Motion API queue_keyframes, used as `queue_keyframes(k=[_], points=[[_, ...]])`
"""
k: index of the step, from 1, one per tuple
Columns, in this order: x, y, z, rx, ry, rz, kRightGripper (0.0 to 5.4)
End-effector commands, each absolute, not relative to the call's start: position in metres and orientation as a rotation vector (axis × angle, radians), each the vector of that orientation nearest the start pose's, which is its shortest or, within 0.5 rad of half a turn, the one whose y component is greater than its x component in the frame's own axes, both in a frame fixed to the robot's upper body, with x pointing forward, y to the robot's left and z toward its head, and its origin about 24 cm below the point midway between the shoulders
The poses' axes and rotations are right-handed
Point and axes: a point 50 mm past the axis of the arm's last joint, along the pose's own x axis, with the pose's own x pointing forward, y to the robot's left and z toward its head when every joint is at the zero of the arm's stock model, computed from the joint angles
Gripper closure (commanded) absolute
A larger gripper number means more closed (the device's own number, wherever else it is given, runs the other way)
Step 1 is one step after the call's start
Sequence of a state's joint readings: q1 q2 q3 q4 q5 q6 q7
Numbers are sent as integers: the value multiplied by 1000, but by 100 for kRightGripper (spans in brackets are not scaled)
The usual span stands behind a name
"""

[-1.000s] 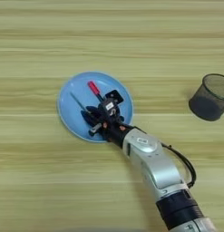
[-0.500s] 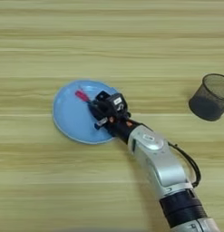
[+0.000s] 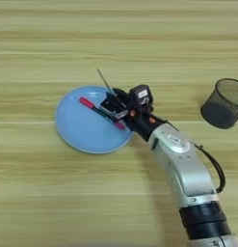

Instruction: Move the objects on the table

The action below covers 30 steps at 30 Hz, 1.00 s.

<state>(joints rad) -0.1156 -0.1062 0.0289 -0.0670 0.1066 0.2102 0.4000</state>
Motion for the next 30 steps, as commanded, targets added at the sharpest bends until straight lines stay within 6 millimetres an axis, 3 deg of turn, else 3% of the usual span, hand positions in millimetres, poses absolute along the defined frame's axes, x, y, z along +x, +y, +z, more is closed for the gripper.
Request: queue_keyframes(k=[1, 11, 20, 30], points=[[285, -160, 105, -29, -116, 357, 457], [272, -215, 83, -94, -22, 163, 457], [276, -224, 53, -85, 98, 94, 458], [281, -228, 34, -93, 179, 62, 458]])
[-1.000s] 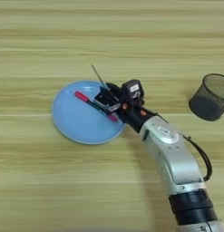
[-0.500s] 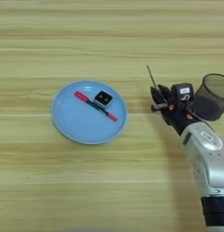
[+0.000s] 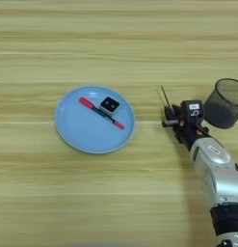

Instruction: Move the objects on the table

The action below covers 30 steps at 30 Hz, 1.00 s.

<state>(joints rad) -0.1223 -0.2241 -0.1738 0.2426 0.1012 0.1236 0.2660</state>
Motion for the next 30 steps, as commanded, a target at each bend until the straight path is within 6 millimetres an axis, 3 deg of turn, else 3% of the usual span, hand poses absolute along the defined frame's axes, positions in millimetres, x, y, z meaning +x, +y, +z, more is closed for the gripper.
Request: queue_keyframes(k=[1, 15, 16, 30], points=[[282, -229, 33, -90, 183, 59, 458], [285, -232, 16, -56, 267, 62, 458], [285, -232, 16, -56, 267, 63, 429], [285, -232, 16, -64, 264, 72, 295]])
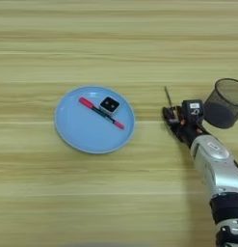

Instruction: Move the objects on the table

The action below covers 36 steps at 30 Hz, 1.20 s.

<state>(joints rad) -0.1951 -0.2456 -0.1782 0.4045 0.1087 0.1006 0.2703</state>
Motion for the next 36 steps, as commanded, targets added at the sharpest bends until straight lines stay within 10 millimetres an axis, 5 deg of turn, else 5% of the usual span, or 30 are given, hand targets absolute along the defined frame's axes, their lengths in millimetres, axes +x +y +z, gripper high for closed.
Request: queue_keyframes(k=[1, 29, 36], points=[[285, -232, 16, -63, 262, 73, 283], [286, -219, 62, -142, 35, 80, 7], [285, -210, 71, -150, 2, 112, 3]])
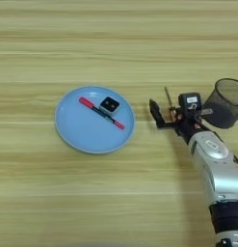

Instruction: Move the objects on the table

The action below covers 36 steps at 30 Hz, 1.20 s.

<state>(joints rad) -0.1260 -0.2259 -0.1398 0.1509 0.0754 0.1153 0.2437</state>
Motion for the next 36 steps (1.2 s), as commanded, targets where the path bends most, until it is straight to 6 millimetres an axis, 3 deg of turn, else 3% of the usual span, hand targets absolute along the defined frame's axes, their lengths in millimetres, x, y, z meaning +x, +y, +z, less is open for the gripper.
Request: queue_keyframes(k=[1, 12, 25, 36], points=[[285, -209, 72, -153, -2, 117, 3], [291, -187, 87, -197, -57, 234, 3], [302, -159, 91, -216, -63, 347, 3], [304, -137, 93, -119, -27, 489, 3]])
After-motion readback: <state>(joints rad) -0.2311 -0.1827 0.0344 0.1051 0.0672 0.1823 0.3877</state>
